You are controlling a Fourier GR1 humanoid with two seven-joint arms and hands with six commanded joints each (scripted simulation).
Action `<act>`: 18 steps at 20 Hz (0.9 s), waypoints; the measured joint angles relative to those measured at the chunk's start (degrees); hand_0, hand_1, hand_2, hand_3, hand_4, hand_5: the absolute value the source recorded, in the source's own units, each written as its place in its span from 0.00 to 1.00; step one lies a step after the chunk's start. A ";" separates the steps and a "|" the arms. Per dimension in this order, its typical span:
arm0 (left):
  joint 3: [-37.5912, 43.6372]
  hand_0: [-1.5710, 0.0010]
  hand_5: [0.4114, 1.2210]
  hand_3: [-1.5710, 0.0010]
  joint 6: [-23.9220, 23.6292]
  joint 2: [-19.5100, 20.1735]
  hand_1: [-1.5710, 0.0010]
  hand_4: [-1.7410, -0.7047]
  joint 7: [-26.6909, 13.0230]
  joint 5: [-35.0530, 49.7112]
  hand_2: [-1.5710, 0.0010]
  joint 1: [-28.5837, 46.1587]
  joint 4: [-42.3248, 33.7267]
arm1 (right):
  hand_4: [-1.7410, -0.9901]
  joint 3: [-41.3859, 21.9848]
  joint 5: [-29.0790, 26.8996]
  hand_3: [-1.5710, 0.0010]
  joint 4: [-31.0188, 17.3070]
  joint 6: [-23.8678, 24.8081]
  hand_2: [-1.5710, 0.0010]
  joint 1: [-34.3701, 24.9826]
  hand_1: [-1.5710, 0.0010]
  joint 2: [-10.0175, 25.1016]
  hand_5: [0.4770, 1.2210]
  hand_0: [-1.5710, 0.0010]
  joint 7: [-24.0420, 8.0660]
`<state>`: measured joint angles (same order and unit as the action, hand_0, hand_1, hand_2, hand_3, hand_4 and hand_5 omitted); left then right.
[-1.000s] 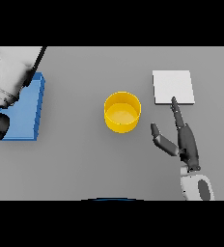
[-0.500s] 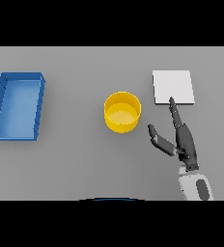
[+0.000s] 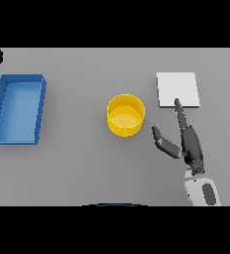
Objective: Pick up the red beaker and tilt it to pour out 1 green nut into yellow bowl. Pick up the yellow bowl and place it on the metallic measuring scale.
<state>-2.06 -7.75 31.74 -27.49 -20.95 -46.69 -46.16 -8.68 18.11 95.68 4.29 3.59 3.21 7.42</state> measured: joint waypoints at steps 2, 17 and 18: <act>0.61 0.00 1.00 0.08 -1.54 -0.63 0.00 0.00 -0.57 1.44 0.00 5.23 -6.50 | 0.96 0.23 0.10 1.00 -0.90 0.08 1.00 0.14 1.00 0.21 0.23 1.00 0.07; -1.06 0.00 0.49 0.06 -4.92 -4.01 0.02 0.45 -5.84 0.86 0.04 21.08 -22.48 | 0.97 0.21 -0.67 1.00 -0.79 -0.36 1.00 1.66 1.00 0.10 0.21 1.00 2.31; -1.01 0.05 0.45 0.17 -4.42 -3.62 0.12 0.56 -6.18 1.00 0.14 21.46 -23.27 | 0.97 0.62 -0.96 1.00 -0.85 -0.17 1.00 1.61 1.00 0.23 0.21 1.00 2.49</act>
<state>-3.07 -12.18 28.12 -33.68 -19.95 -25.24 -69.42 -8.07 17.15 94.83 4.12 5.19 3.44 9.91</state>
